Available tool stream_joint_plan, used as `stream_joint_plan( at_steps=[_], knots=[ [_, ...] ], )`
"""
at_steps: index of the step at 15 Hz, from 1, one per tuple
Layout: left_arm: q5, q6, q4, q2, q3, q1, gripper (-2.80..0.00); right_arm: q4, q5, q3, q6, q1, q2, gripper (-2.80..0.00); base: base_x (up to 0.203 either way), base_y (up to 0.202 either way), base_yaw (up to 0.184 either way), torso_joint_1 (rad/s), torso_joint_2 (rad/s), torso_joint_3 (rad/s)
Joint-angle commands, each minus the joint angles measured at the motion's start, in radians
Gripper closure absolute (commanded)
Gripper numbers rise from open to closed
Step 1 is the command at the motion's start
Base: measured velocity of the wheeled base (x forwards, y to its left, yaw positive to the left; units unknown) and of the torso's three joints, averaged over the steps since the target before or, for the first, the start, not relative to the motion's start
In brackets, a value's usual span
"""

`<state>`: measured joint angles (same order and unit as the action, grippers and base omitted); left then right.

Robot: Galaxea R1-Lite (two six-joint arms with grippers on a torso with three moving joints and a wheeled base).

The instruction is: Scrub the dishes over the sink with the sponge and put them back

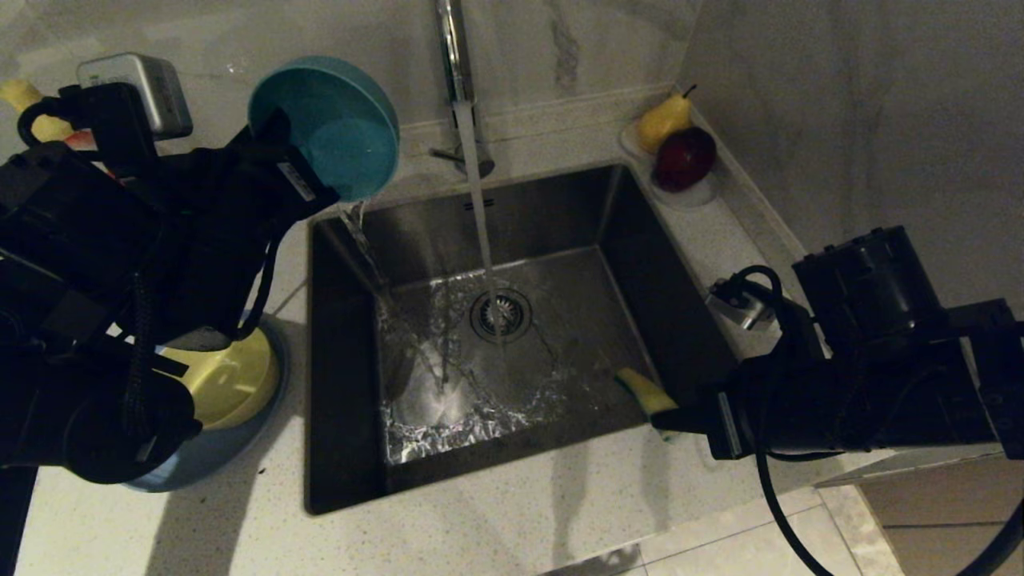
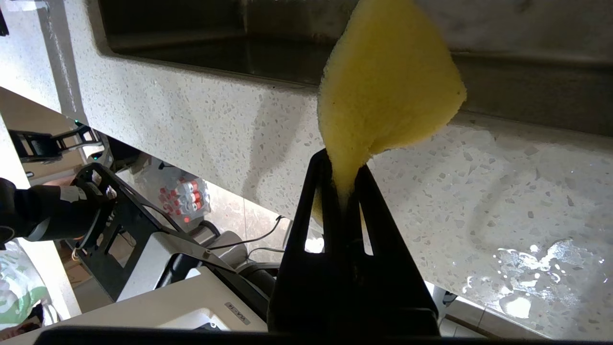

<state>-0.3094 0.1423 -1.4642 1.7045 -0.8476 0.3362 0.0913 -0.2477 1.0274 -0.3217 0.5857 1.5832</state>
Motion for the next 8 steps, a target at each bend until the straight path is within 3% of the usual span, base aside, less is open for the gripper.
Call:
stream_joint_plan(
  at_steps=[1, 4, 8],
  knots=[
    [-0.002, 0.032, -0.038, -0.003, 0.019, 0.0, 0.0, 0.001, -0.002, 0.002, -0.002, 0.0, -0.005, 0.0, 0.0, 0.0, 0.0, 0.0, 0.0, 0.0],
    [0.001, 0.033, -0.044, 0.0, 0.024, 0.0, 0.0, 0.001, -0.002, 0.002, -0.004, 0.0, -0.009, 0.0, 0.0, 0.0, 0.0, 0.0, 0.0, 0.0],
    [-0.01, 0.02, 0.046, -0.004, 0.022, 0.023, 0.0, 0.003, -0.003, 0.006, -0.002, 0.0, -0.038, 0.0, 0.0, 0.0, 0.0, 0.0, 0.0, 0.0]
  ],
)
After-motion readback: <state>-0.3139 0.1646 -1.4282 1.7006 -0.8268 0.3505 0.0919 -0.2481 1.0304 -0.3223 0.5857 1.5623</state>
